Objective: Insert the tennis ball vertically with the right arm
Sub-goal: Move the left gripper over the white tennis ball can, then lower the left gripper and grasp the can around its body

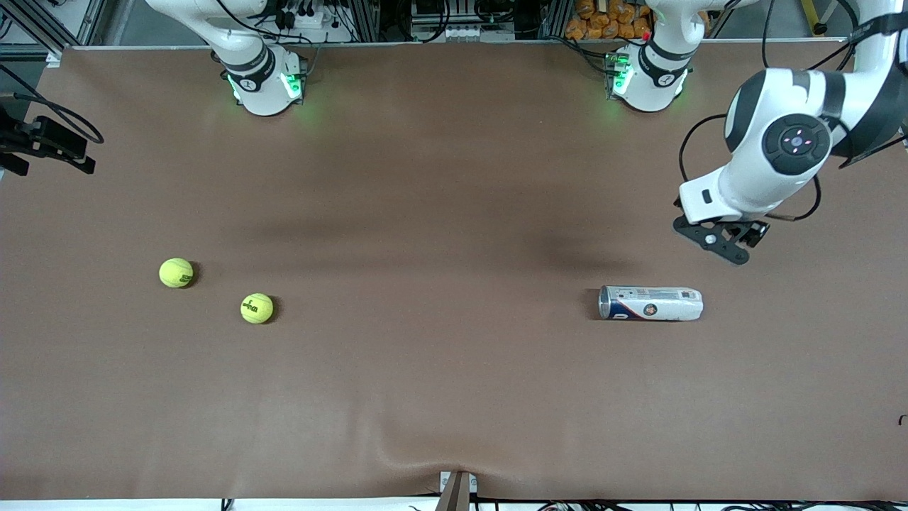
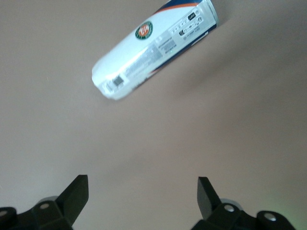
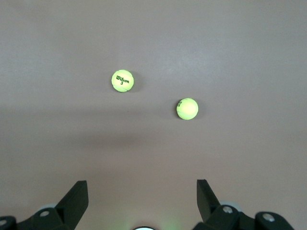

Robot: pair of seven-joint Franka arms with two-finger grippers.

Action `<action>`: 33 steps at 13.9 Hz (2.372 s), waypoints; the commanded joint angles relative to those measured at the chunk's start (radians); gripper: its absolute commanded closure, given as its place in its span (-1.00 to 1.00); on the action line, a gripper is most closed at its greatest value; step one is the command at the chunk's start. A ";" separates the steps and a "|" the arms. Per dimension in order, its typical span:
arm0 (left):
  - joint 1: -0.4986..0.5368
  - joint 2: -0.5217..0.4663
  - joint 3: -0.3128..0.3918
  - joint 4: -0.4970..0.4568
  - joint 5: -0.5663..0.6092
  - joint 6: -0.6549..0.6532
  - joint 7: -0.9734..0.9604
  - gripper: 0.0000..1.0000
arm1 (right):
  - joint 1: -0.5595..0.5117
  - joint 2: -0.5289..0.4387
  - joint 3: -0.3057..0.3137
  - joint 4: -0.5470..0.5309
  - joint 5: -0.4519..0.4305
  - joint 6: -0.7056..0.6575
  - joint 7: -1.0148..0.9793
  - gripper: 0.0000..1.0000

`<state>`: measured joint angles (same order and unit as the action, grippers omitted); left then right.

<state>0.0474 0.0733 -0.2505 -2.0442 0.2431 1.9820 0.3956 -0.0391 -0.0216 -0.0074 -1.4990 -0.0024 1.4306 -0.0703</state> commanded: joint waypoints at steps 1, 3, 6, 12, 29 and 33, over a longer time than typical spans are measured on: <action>-0.021 0.054 -0.010 0.012 0.103 0.069 0.048 -1.00 | -0.024 -0.001 0.015 0.005 -0.001 -0.010 -0.009 -1.00; -0.043 0.088 -0.021 0.016 0.157 0.104 0.049 -1.00 | -0.024 -0.001 0.015 0.005 0.001 -0.010 -0.009 -1.00; -0.055 0.160 -0.024 0.016 0.274 0.185 0.060 -1.00 | -0.024 -0.001 0.015 0.005 0.001 -0.010 -0.009 -1.00; -0.050 0.281 -0.024 0.073 0.401 0.270 0.189 -1.00 | -0.024 -0.001 0.015 0.005 0.001 -0.010 -0.009 -1.00; -0.112 0.493 -0.023 0.208 0.673 0.265 0.233 -1.00 | -0.022 -0.001 0.015 0.003 0.001 -0.013 -0.009 -1.00; -0.112 0.517 -0.020 0.219 0.673 0.265 0.229 -1.00 | -0.022 -0.001 0.015 0.003 0.001 -0.016 -0.009 -1.00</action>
<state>-0.0613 0.5598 -0.2718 -1.8553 0.8981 2.2517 0.6121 -0.0395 -0.0214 -0.0074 -1.4996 -0.0024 1.4234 -0.0703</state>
